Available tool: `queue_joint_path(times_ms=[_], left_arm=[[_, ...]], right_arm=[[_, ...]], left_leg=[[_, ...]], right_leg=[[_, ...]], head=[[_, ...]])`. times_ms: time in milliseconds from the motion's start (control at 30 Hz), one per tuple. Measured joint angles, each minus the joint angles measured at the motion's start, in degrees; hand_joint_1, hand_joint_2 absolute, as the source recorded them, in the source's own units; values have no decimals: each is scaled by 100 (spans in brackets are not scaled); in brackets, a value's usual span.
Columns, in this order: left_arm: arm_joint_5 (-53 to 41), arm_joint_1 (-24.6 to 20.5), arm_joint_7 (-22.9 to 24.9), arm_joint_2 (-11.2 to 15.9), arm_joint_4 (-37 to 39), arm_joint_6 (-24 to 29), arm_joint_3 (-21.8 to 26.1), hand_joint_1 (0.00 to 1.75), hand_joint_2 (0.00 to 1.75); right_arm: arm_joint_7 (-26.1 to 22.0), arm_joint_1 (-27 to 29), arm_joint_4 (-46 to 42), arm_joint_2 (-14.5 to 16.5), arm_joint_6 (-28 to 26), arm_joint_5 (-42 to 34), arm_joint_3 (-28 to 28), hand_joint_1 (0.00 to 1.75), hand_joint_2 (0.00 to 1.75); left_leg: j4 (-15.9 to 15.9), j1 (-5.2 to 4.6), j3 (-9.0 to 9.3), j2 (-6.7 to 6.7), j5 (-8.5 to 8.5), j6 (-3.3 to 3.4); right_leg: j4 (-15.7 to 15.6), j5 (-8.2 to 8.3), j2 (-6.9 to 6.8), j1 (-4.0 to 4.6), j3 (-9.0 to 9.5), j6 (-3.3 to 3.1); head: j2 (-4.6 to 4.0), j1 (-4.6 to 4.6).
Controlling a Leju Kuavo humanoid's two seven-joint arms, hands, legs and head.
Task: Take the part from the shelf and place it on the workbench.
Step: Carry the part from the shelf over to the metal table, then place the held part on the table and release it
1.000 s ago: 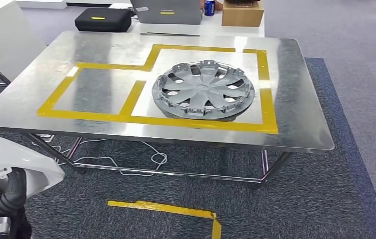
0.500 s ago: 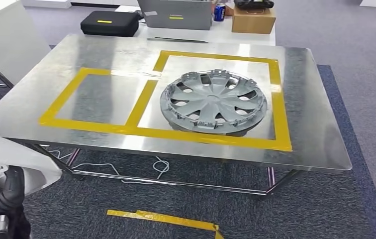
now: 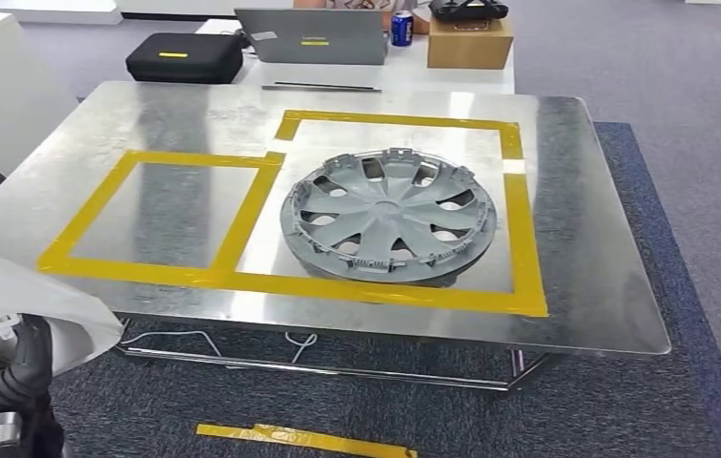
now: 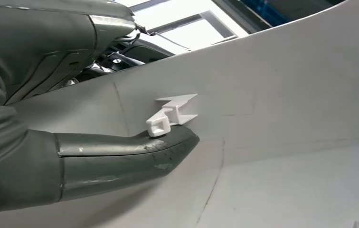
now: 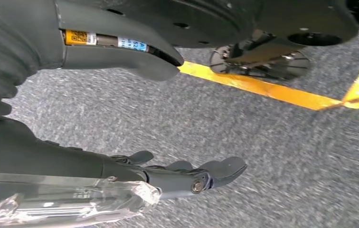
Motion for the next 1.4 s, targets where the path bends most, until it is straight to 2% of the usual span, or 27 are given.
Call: queue_joint_path(times_ms=[33,100,133,200,233,300,333,367,400,467,500,533,633,700,733,800,833,867,900,967,1000,1067,1167,1233,1333,1367,1400], left_arm=[[3,6,0,1,0,-1,-1,175,175],[8,20,1,0,0,-1,-2,175,175],[11,25,1,-3,-1,6,-2,175,175],[31,16,1,-22,-2,37,-1,175,175],[43,10,3,-33,-3,56,-1,175,175],[65,1,10,-57,-3,83,1,175,175],[70,1,15,-67,-3,93,1,175,175],[82,1,24,-78,-3,107,1,175,175],[105,0,41,-90,-3,136,1,175,175],[186,-7,99,-135,-2,259,2,175,175],[237,-19,129,-173,-2,349,2,175,175],[282,-33,152,-218,-2,441,3,175,175],[388,-93,174,-348,-3,712,6,175,175],[459,-140,176,-390,-5,913,10,175,175],[500,-160,179,-397,-6,1019,17,175,175],[561,-186,191,-401,-5,1221,74,175,175],[591,-189,197,-397,-5,1294,125,175,175],[620,-189,202,-388,-5,1344,191,175,175],[648,-189,202,-379,-5,1366,262,175,175],[685,-189,199,-358,-5,1388,400,175,175],[688,-190,193,-351,-5,1413,461,175,175],[684,-176,164,-342,-10,1513,594,175,175],[754,-107,125,-322,-23,1635,968,175,175],[873,-71,153,-298,-37,1571,1339,175,175],[978,-18,216,-279,-43,1418,1889,175,175],[987,-6,222,-275,-42,1394,2018,175,175],[990,1,223,-272,-42,1379,2121,175,175]], right_arm=[[1,-5,6,-1,0,0,-1,0,175],[2,-11,17,-1,1,2,-2,0,175],[2,-11,21,0,1,3,-2,0,175],[-1,-17,25,1,-3,4,-1,0,175],[-1,-21,25,1,-6,4,-1,0,175],[-1,-18,26,1,-10,3,1,0,175],[0,-13,27,1,-11,3,0,0,175],[1,-8,28,1,-13,2,-1,0,175],[2,-8,29,1,-15,2,-1,0,175],[16,-15,29,1,-32,-3,-2,0,175],[32,-18,29,1,-44,-8,-2,0,175],[55,-20,29,2,-57,-11,-2,0,175],[161,-3,25,11,-73,-4,-2,0,175],[245,12,-8,24,-47,22,-3,0,175],[287,19,-43,36,-16,37,-4,0,175],[367,55,-145,68,58,65,-4,0,175],[402,84,-202,83,94,80,-4,0,175],[432,119,-260,95,123,97,-5,0,175],[456,152,-315,106,147,113,-5,0,175],[486,202,-410,125,180,137,-8,0,175],[499,216,-453,135,197,145,-9,0,175],[531,241,-540,151,237,171,-11,0,175],[551,286,-647,162,293,231,-22,0,175],[529,298,-672,162,302,254,-42,0,175],[485,299,-674,160,288,262,-73,0,175],[479,301,-674,160,285,263,-83,0,175],[476,302,-674,160,284,264,-92,0,175]], left_leg=[[-135,-15,19,0,88,30],[-188,-31,30,0,94,90],[-229,-19,62,1,202,124],[-305,8,127,8,257,172],[-327,15,147,14,261,193],[-330,7,154,18,237,228],[-329,2,160,15,223,238],[-328,-2,171,10,207,243],[-328,-5,193,5,188,242],[-329,-11,249,-1,144,228],[-323,-19,266,-3,123,210],[-321,-22,272,-3,111,187],[-332,-16,273,-5,100,106],[-215,-12,235,-4,-13,49],[-13,-5,148,-3,-144,21],[614,28,-158,-1,-446,-31],[879,49,-299,-1,-526,-57],[999,70,-372,0,-509,-82],[935,89,-356,0,-392,-103],[367,127,-94,2,-2,-140],[39,132,61,1,131,-148],[-317,123,218,-1,198,-104],[-364,99,228,0,182,23],[-385,105,239,11,195,100],[-385,80,238,27,184,155],[-385,69,241,25,180,160],[-385,59,248,18,178,163]], right_leg=[[4,-32,4,5,12,31],[1,-87,9,17,1,113],[4,-119,5,18,9,153],[189,-266,-5,20,-57,222],[441,-406,-11,10,-185,251],[1136,-707,-18,-7,-591,299],[1385,-757,-18,-13,-759,311],[1459,-696,-19,-15,-846,314],[1315,-522,-19,-14,-822,306],[621,-82,-21,-3,-543,249],[294,64,-24,10,-391,213],[88,134,-26,24,-290,181],[-51,165,-25,34,-220,111],[-138,199,-34,2,-170,45],[-176,212,-40,-16,-144,16],[-191,208,-44,-20,-124,-12],[-190,202,-43,-23,-120,-15],[-189,195,-42,-27,-114,-14],[-187,188,-41,-33,-105,-5],[-181,165,-35,-48,-78,32],[-159,147,-29,-41,-75,66],[-126,125,-23,-25,-91,140],[-97,93,-26,-42,-116,231],[221,-108,-34,-58,-274,275],[1288,-571,-41,-68,-794,295],[1472,-594,-41,-68,-891,289],[1442,-508,-41,-67,-884,274]], head=[[0,-1],[0,-7],[0,-5],[0,9],[0,14],[0,22],[0,21],[0,22],[0,23],[0,20],[0,17],[0,14],[0,10],[0,1],[0,-6],[0,-19],[0,-16],[0,-18],[0,-16],[0,-19],[0,-25],[0,-24],[0,-16],[0,7],[0,26],[0,25],[0,27]])
